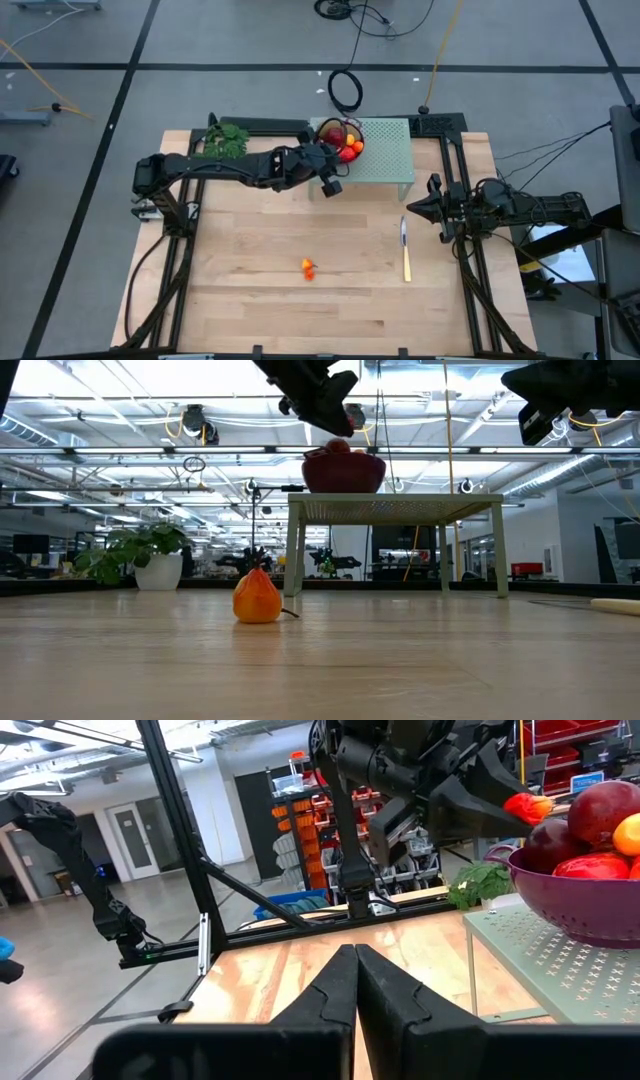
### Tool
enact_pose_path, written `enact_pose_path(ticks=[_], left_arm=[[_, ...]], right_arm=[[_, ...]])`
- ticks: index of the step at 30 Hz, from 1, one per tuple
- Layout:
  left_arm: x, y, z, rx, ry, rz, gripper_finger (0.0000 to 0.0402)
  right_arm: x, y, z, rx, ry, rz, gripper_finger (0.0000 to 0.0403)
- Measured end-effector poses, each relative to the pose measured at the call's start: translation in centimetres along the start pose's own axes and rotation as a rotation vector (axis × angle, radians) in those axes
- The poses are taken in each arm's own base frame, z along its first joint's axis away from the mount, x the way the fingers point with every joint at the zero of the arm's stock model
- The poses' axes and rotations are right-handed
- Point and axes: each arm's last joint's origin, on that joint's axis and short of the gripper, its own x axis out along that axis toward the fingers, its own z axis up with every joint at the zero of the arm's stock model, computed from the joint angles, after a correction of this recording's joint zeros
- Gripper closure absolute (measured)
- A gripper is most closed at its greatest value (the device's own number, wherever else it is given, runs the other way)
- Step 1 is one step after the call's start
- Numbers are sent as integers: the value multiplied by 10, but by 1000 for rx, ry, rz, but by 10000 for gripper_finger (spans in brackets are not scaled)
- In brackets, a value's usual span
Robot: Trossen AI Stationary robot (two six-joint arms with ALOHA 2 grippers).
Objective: Pick & Place Fruit
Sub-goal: Put the pear into the dark red colander on the shelf
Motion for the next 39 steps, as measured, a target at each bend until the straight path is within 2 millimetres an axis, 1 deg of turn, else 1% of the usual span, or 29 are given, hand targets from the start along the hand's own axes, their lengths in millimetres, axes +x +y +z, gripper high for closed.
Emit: enact_pose_path(ticks=[10, 20, 39], left_arm=[[0, 0, -3, 13, 28, -3, 316], [4, 7, -3, -19, 24, 14, 316], [4, 7, -3, -9, 27, 15, 316]], right_arm=[[0, 0, 0, 0, 0, 0, 403], [0, 0, 0, 0, 0, 0, 403], [0, 0, 0, 0, 0, 0, 403]])
